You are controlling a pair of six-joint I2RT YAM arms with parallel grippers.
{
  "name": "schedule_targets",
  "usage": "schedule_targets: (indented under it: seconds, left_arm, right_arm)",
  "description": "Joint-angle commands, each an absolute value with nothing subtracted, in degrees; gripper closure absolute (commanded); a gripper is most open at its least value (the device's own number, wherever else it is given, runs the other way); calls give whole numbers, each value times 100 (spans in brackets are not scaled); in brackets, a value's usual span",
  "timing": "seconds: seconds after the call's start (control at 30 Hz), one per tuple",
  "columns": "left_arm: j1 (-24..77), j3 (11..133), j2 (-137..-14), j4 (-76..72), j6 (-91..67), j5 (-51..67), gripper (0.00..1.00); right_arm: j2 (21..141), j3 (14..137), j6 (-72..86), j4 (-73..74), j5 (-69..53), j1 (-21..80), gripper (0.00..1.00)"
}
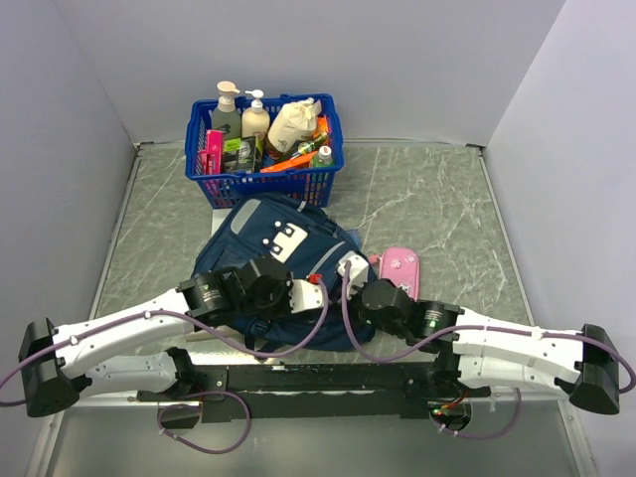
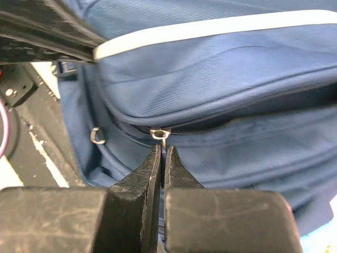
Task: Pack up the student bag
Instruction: Zip the student bag at the center of the board.
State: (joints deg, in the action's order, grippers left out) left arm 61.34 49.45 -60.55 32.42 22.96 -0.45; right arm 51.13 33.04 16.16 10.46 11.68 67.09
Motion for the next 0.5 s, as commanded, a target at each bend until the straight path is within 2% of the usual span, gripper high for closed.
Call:
schedule_targets:
  seconds: [0.0, 0.3, 0.47]
  left_arm:
    - [5906, 4922, -5827, 3138, 2434, -730, 99]
    - [5906, 5001, -5775, 3673, 2917, -53, 99]
    - [5924, 4747, -5425, 4104, 3339, 123, 98]
  right_arm:
    - [4957, 3507, 1819, 1696, 2012, 6566, 100]
    - [5185, 3717, 1846, 2180, 2444, 6004, 100]
    - [5019, 3656, 1240, 1539, 1486, 5117, 100]
